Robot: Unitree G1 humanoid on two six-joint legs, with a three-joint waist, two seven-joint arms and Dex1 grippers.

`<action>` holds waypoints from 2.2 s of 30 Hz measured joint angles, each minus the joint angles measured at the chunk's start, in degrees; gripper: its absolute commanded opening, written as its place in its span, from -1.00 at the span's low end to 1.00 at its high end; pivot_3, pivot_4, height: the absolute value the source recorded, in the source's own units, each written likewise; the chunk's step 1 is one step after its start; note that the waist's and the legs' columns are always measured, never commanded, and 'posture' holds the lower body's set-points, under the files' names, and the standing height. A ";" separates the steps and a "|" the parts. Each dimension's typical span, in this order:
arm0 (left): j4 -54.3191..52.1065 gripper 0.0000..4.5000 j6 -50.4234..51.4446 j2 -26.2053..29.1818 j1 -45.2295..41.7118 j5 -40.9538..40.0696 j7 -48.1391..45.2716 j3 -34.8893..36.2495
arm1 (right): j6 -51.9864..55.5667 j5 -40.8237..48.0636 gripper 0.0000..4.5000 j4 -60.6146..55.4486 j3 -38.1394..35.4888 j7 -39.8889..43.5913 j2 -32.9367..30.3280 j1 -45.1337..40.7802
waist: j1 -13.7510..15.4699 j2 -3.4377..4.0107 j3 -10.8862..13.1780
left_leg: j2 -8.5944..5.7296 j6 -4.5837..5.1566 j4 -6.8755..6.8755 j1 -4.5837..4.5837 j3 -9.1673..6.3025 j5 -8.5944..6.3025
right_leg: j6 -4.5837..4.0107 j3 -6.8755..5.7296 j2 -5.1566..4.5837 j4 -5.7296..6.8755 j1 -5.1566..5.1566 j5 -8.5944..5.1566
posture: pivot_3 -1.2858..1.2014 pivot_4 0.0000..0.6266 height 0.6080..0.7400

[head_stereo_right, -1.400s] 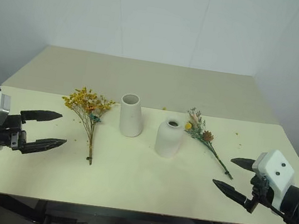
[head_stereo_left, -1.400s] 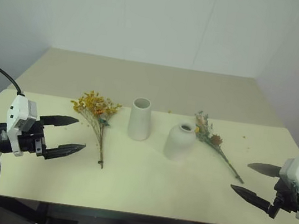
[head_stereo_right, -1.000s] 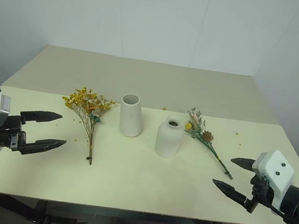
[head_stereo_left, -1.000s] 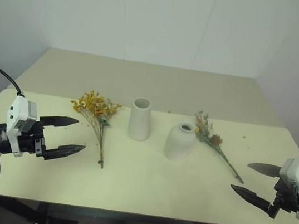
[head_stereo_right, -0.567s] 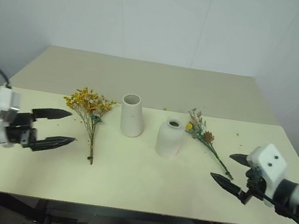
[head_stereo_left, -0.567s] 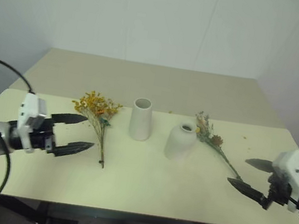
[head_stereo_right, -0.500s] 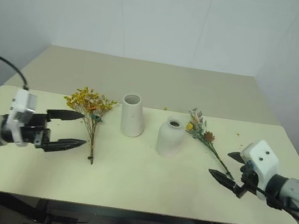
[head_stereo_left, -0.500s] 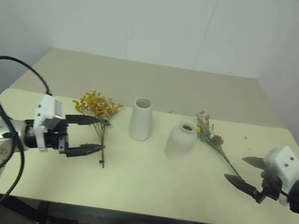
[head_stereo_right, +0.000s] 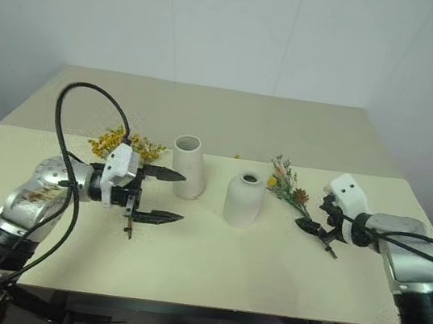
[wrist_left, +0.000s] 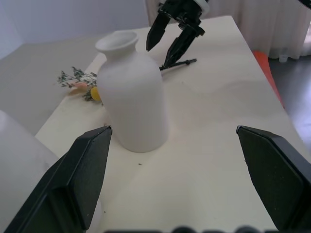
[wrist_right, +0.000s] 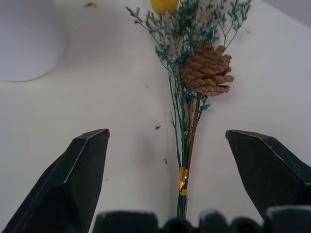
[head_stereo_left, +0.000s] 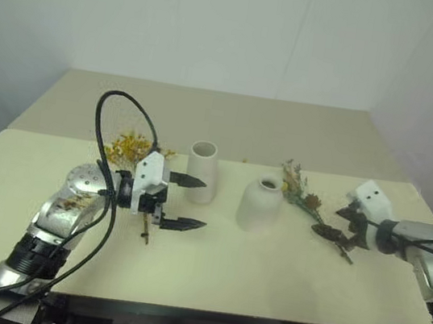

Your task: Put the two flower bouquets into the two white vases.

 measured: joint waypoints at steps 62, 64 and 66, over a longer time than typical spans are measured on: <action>-2.03 1.00 0.45 2.61 4.74 0.39 -0.89 2.09 | 1.12 -4.67 -0.59 10.13 -7.11 -17.21 14.95 -11.53 | -1.62 0.16 0.05 | -0.01 0.04 -0.06 0.03 0.01 -0.02 | -0.01 0.07 0.01 0.08 -0.09 0.01 | 0.03 -0.52 1.00; -2.35 1.00 0.66 2.91 5.00 0.33 -0.84 2.25 | 0.10 -6.11 -0.59 13.29 -4.66 -15.53 14.94 -14.60 | -1.50 0.16 0.05 | -0.01 0.05 -0.08 0.00 -0.01 -0.02 | -0.01 0.05 0.01 0.05 -0.09 0.01 | 0.03 -0.52 1.00; -2.90 1.00 1.21 3.57 5.72 -0.04 -0.71 2.70 | -0.67 -6.62 -0.59 14.29 -3.30 -14.04 15.17 -15.75 | -1.37 0.16 0.05 | 0.00 0.05 -0.10 -0.04 -0.03 -0.03 | -0.01 0.02 0.01 0.03 -0.11 0.01 | 0.03 -0.52 1.00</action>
